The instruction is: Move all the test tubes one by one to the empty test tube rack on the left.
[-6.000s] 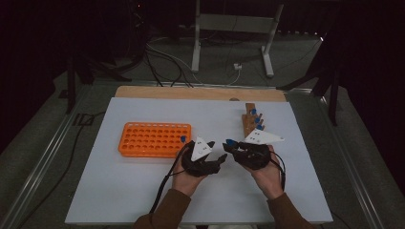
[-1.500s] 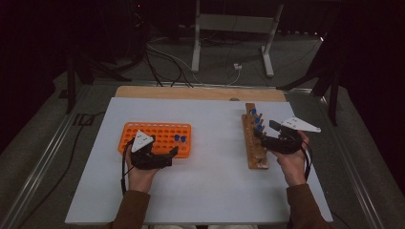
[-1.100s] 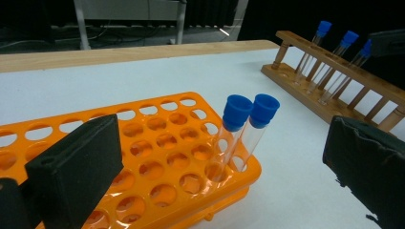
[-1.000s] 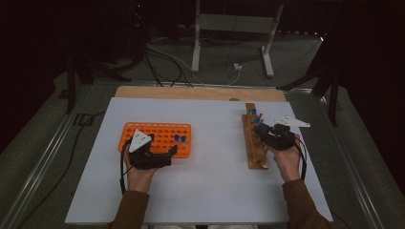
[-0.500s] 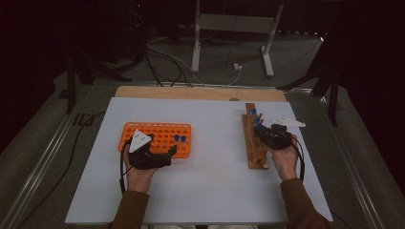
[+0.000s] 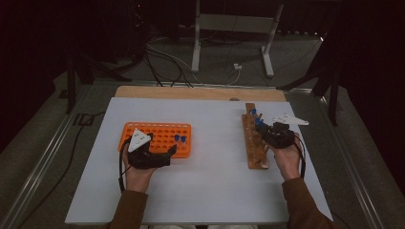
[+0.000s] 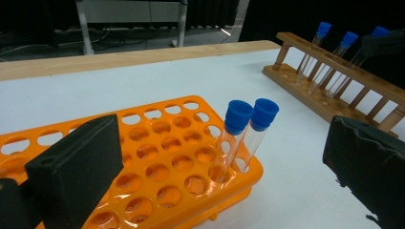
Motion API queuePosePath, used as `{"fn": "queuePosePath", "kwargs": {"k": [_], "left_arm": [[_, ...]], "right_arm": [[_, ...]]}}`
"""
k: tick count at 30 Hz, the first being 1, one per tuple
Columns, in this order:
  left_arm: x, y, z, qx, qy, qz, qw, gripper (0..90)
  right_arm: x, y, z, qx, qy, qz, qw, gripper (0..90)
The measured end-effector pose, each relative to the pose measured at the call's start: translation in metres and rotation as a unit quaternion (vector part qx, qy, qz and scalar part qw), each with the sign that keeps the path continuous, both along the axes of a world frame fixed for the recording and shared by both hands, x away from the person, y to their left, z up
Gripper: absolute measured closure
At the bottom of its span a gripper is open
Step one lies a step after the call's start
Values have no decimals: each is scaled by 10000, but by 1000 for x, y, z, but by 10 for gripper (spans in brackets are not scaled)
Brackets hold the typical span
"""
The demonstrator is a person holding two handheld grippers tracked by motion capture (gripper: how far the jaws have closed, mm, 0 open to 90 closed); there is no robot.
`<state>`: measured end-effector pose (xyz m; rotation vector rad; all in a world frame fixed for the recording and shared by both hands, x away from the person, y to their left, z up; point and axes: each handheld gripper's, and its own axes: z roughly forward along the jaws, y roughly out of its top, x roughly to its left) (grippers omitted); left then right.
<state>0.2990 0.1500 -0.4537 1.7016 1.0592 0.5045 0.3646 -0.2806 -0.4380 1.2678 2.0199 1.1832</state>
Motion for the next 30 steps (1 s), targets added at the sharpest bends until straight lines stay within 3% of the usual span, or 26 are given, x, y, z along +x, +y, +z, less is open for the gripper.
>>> {"fn": "queuePosePath", "kwargs": {"k": [16,22,30], "left_arm": [[-5,8,11,239,-80,-174,9995,7],[-8,8,12,266,-245,-303,9989,8],[-12,5,14,231,-329,-434,9982,7]], "right_arm": [[-7,-5,34,-66,-198,78,9998,765],[-12,-3,47,-78,-329,149,9993,764],[-16,6,52,132,-269,423,9987,764]]}}
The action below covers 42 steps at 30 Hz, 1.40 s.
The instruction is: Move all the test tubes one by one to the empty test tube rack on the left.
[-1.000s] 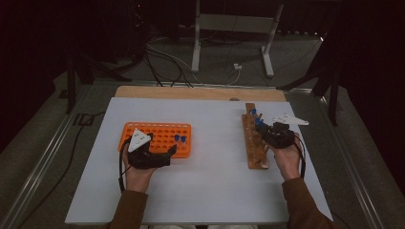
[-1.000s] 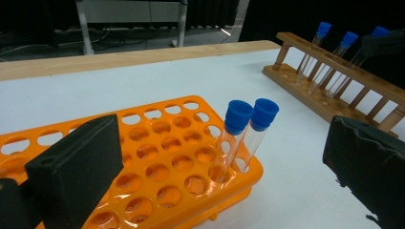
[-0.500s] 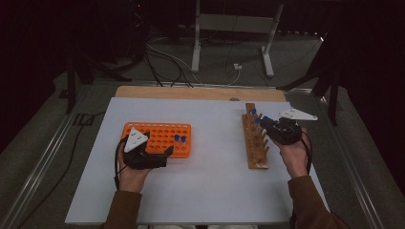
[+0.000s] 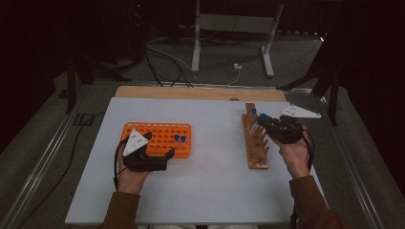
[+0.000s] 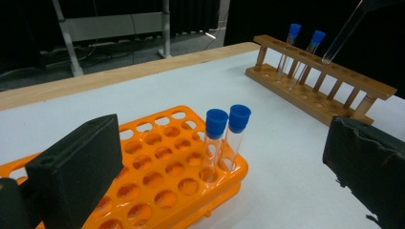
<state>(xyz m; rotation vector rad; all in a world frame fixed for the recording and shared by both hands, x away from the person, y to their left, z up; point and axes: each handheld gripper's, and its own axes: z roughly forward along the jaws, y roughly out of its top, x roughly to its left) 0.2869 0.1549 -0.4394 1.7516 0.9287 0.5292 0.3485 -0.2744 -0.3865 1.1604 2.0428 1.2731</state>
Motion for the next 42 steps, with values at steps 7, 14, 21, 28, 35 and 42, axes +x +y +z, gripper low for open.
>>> {"fn": "queuePosePath", "kwargs": {"k": [7,14,21,28,35,42], "left_arm": [[-3,-5,0,51,-54,-85,9999,8],[-3,-7,1,-31,-75,-59,9999,8],[-3,-13,0,15,-98,-62,9999,8],[-4,-16,-1,2,-108,-31,9999,8],[-4,-24,-1,17,-102,-94,9999,8],[-4,-31,-3,20,-84,-141,9999,9]], "right_arm": [[-5,21,-7,-63,75,287,9995,763],[-8,39,-10,82,161,571,9982,763],[-12,54,-10,251,260,861,9956,763],[-16,70,-9,230,297,1079,9935,763],[-20,86,-8,258,349,1286,9907,762],[-24,99,-6,309,371,1466,9880,762]]}}
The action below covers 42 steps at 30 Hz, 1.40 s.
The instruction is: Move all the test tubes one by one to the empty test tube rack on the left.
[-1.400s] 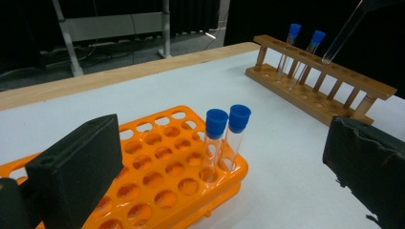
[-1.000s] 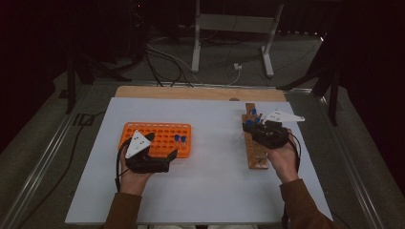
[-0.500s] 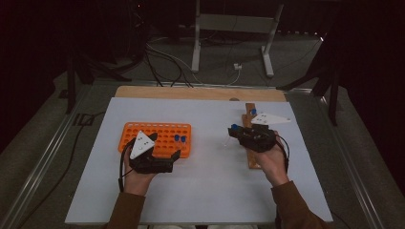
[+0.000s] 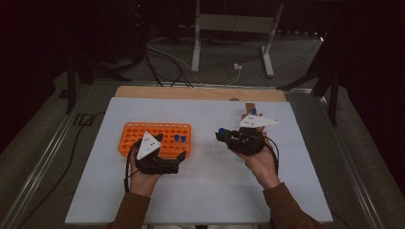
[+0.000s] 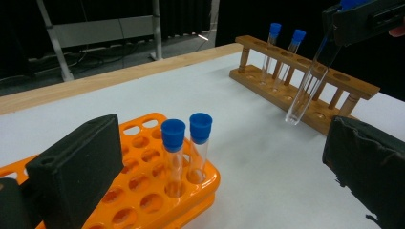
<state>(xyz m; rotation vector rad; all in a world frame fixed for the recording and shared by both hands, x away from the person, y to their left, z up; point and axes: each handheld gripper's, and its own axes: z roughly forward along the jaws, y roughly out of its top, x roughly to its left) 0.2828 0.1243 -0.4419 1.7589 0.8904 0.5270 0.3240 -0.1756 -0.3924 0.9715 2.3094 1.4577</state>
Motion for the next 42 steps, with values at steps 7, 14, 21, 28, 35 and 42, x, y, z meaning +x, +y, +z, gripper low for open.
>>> {"fn": "queuePosePath", "kwargs": {"k": [7,14,21,28,35,42], "left_arm": [[-1,-7,-1,-3,1,-57,10000,11],[-2,-13,-1,22,-1,-160,9999,11],[-3,-21,-3,64,80,-301,9995,50],[-5,-29,-4,191,132,-423,9988,171],[-11,-35,-2,339,-81,-558,9978,466],[-13,-36,-2,401,-110,-772,9961,760]], "right_arm": [[-5,15,0,10,14,208,9998,762],[-11,29,0,22,20,399,9992,762],[-14,42,-2,-10,46,530,9986,762],[-17,53,-4,4,95,680,9976,761],[-20,63,-7,-31,127,797,9967,761],[-20,65,-8,-43,120,816,9966,762]]}}
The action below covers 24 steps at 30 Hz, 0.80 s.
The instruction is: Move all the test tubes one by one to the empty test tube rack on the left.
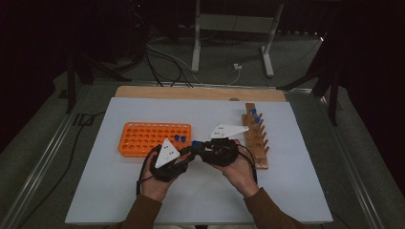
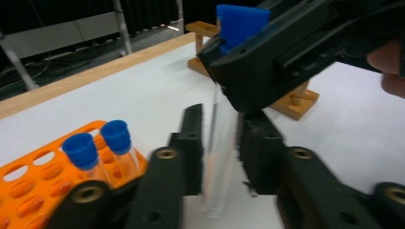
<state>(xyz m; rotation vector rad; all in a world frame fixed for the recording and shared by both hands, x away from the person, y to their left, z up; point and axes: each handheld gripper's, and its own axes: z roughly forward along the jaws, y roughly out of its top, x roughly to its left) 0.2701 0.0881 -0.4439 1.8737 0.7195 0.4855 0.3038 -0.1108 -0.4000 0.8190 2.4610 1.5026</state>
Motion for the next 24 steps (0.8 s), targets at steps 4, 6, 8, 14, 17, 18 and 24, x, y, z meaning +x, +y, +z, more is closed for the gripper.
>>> {"fn": "queuePosePath", "kwargs": {"k": [4,6,8,14,17,18,24], "left_arm": [[-1,-1,0,3,-24,-34,10000,778],[0,0,0,-17,-33,1,10000,779],[1,3,0,-43,-44,53,10000,779],[3,14,0,-180,-35,240,9995,779],[4,18,1,-239,-38,306,9992,778],[5,19,1,-252,-36,329,9991,778],[6,28,1,-369,-58,481,9981,778]], "right_arm": [[0,0,0,-10,-17,0,10000,751],[0,-2,1,66,-35,21,10000,656],[1,-6,2,120,-84,-32,9999,556],[2,-19,6,182,-208,-299,9992,313],[2,-24,6,79,-321,-483,9983,181],[2,-25,6,46,-367,-541,9978,149],[-2,-39,2,-159,-644,-679,9955,42]]}}
